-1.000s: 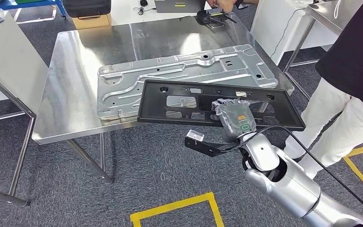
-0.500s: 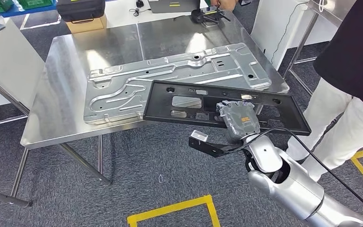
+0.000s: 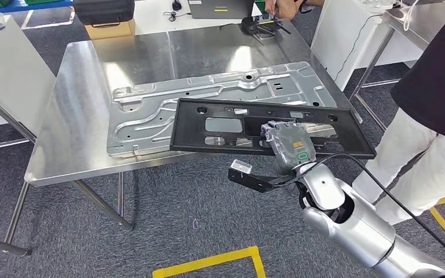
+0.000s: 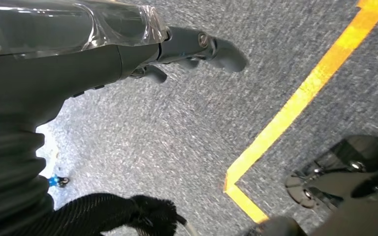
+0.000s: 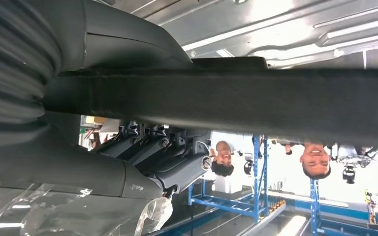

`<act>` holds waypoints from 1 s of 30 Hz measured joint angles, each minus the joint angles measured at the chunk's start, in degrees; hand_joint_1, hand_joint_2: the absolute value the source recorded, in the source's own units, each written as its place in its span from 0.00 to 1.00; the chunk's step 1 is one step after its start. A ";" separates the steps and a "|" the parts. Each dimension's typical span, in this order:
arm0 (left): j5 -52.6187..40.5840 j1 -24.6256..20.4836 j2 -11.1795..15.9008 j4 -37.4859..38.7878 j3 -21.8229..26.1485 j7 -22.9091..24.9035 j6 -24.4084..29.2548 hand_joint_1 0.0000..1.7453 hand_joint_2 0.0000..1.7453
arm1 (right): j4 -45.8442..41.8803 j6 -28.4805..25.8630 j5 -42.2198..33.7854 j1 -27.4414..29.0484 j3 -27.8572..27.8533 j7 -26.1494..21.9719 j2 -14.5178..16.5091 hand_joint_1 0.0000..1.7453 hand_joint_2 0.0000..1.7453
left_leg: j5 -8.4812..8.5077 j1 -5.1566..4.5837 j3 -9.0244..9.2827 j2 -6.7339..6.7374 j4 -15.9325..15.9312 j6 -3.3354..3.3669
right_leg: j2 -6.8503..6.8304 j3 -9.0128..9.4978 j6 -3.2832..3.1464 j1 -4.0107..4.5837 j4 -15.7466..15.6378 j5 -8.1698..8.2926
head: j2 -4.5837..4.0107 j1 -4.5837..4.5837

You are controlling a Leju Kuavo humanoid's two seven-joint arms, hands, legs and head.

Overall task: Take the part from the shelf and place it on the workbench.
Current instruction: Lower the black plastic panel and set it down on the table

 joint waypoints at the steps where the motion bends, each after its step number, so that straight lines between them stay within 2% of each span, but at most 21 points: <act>1: 0.05 0.06 -0.05 0.00 0.00 0.00 -0.01 0.00 1.00 | 0.01 0.10 0.00 0.12 0.01 0.00 -0.07 1.00 1.00 | -0.24 0.09 0.23 -0.06 0.02 -0.06 | -0.01 -2.13 0.26 -0.16 2.98 -0.51 | 0.00 0.01; 2: 0.10 0.15 -0.09 0.00 0.00 0.00 -0.01 0.00 1.00 | 0.01 0.22 -0.01 0.24 0.01 0.00 -0.15 1.00 1.00 | -0.51 0.20 0.48 -0.12 0.04 -0.21 | -0.02 -3.39 0.52 -0.36 4.02 0.06 | 0.00 0.02; 3: 0.11 0.21 -0.11 0.00 0.00 0.00 -0.01 0.00 1.00 | 0.01 0.34 -0.01 0.28 0.02 0.00 -0.23 1.00 1.00 | -0.79 0.36 0.76 -0.20 0.09 -0.44 | -0.04 -3.46 0.77 -0.58 2.76 1.72 | 0.00 0.02; 5: 0.06 0.26 -0.14 0.00 0.00 0.00 -0.04 0.00 1.00 | 0.02 0.86 -0.13 0.15 0.02 -0.04 -0.47 1.00 1.00 | -1.58 0.64 1.33 -0.37 0.45 -1.16 | -0.07 -0.74 1.43 -1.18 -4.89 6.64 | 0.00 0.03; 6: -0.03 0.20 -0.15 0.01 0.00 0.00 -0.09 0.00 1.00 | 0.04 1.27 -0.24 -0.02 0.03 -0.10 -0.60 1.00 1.00 | -2.11 0.60 1.40 -0.46 0.84 -1.60 | 0.06 0.81 1.50 -1.38 -8.50 8.23 | 0.00 0.03; 7: -0.14 0.13 -0.14 0.01 0.00 0.01 -0.17 0.00 1.00 | 0.07 1.77 -0.37 -0.19 0.03 -0.19 -0.74 1.00 1.00 | -2.56 0.54 1.38 -0.53 1.16 -1.97 | 0.20 1.86 1.30 -1.50 -10.92 9.03 | 0.00 0.02; 10: -0.41 0.02 -0.11 0.02 0.00 0.15 -0.37 0.00 1.00 | 0.41 2.97 -0.55 -0.74 0.05 -0.66 -1.01 1.00 1.00 | -3.22 0.49 1.25 -0.63 1.36 -2.64 | 0.43 2.24 -0.29 -1.25 -11.87 8.58 | 0.00 -0.02; 12: -0.63 -0.04 -0.10 0.02 0.00 0.20 -0.43 0.00 1.00 | 0.78 3.59 -0.55 -1.51 0.07 -1.17 -1.07 1.00 1.00 | -4.30 0.71 0.41 -0.46 3.25 -3.08 | 0.36 2.36 -1.10 -1.24 -11.91 8.40 | 0.00 -0.07; 13: -0.81 -0.11 -0.10 0.02 -0.01 0.20 -0.46 0.00 1.00 | 0.99 3.91 -0.56 -2.02 0.10 -1.47 -1.09 1.00 1.00 | -5.58 0.78 -0.93 -0.35 6.03 -3.32 | 0.33 2.46 -1.42 -1.26 -11.94 8.31 | 0.00 -0.11; 15: -1.13 -0.25 -0.10 0.02 -0.03 0.20 -0.57 0.00 1.00 | 1.70 4.44 -0.78 -2.94 0.28 -2.14 -1.12 1.00 1.00 | -8.77 0.79 -5.51 -0.23 14.53 -3.61 | 0.31 2.66 -1.83 -1.11 -11.93 8.02 | 0.00 -0.19; 16: -1.23 -0.32 -0.10 0.02 -0.04 0.20 -0.62 0.00 1.00 | 2.20 4.70 -0.93 -3.36 0.42 -2.45 -1.12 1.00 1.00 | -9.70 0.78 -7.76 -0.22 18.17 -3.64 | 0.31 2.80 -1.97 -1.00 -11.92 7.85 | 0.00 -0.20; 17: -1.29 -0.39 -0.10 0.02 -0.04 0.21 -0.69 0.00 1.00 | 2.78 4.90 -1.09 -3.74 0.54 -2.71 -1.12 1.00 1.00 | -9.57 0.76 -9.19 -0.22 19.93 -3.55 | 0.30 3.02 -2.08 -0.88 -11.92 7.64 | 0.00 -0.20; 18: -1.32 -0.45 -0.10 0.02 -0.05 0.23 -0.77 0.00 1.00 | 3.35 5.11 -1.20 -4.17 0.63 -2.90 -1.12 1.00 1.00 | -8.24 0.70 -9.41 -0.22 19.16 -3.34 | 0.31 3.33 -2.14 -0.76 -11.92 7.40 | 0.00 -0.20; 19: -1.35 -0.50 -0.10 0.02 -0.06 0.27 -0.85 0.00 1.00 | 3.95 5.28 -1.33 -4.65 0.72 -3.05 -1.12 1.00 1.00 | -6.05 0.60 -8.57 -0.22 16.26 -2.99 | 0.31 3.74 -2.14 -0.66 -11.92 7.12 | 0.00 -0.20; 21: -1.45 -0.55 -0.04 0.02 -0.09 0.36 -1.00 0.00 1.00 | 5.20 5.49 -1.60 -5.81 0.81 -3.33 -1.12 1.00 1.00 | -1.25 0.16 -5.11 -0.11 7.48 -2.00 | 0.35 4.59 -2.02 -0.37 -11.93 6.48 | -0.01 -0.19; 22: -1.50 -0.60 0.01 0.03 -0.10 0.38 -1.06 0.00 1.00 | 5.91 5.55 -1.82 -6.43 0.85 -3.44 -1.12 1.00 1.00 | 0.02 -0.09 -3.73 -0.04 4.29 -1.75 | 0.36 4.82 -1.89 -0.34 -11.93 6.21 | -0.01 -0.18; 23: -1.54 -0.64 0.06 0.03 -0.12 0.43 -1.11 0.00 1.00 | 6.60 5.60 -2.01 -6.97 0.91 -3.52 -1.13 1.00 1.00 | 0.51 -0.36 -2.90 0.03 2.41 -1.62 | 0.38 4.92 -1.72 -0.35 -11.95 6.01 | -0.01 -0.16; 25: -1.58 -0.65 0.09 0.03 -0.16 0.54 -1.24 0.00 1.00 | 7.79 5.68 -2.32 -7.74 1.00 -3.69 -1.13 1.00 1.00 | 0.16 -0.72 -2.55 0.00 1.73 -1.52 | 0.28 5.04 -1.16 -0.58 -12.18 5.80 | 0.00 -0.18; 27: -1.67 -0.57 0.09 0.02 -0.18 0.74 -1.40 0.00 1.00 | 8.71 5.67 -2.35 -8.16 1.00 -3.90 -1.21 1.00 1.00 | 0.25 -0.49 -1.58 -0.12 0.74 -1.03 | 0.08 5.09 -0.56 -0.62 -11.43 5.17 | 0.00 -0.14; 28: -1.72 -0.60 0.09 0.02 -0.19 0.84 -1.48 0.00 1.00 | 9.21 5.66 -2.32 -8.47 1.02 -3.99 -1.26 1.00 1.00 | 0.29 -0.23 -0.93 -0.17 0.18 -0.79 | 0.04 4.31 -0.33 -0.54 -9.49 4.22 | 0.00 -0.09; 30: -1.76 -0.71 0.09 0.02 -0.20 0.97 -1.54 0.00 1.00 | 10.34 5.65 -2.20 -8.91 1.10 -4.13 -1.38 1.00 1.00 | 0.01 0.08 0.05 -0.23 -0.31 -0.37 | 0.02 0.55 -0.03 -0.61 -2.35 1.45 | 0.00 -0.03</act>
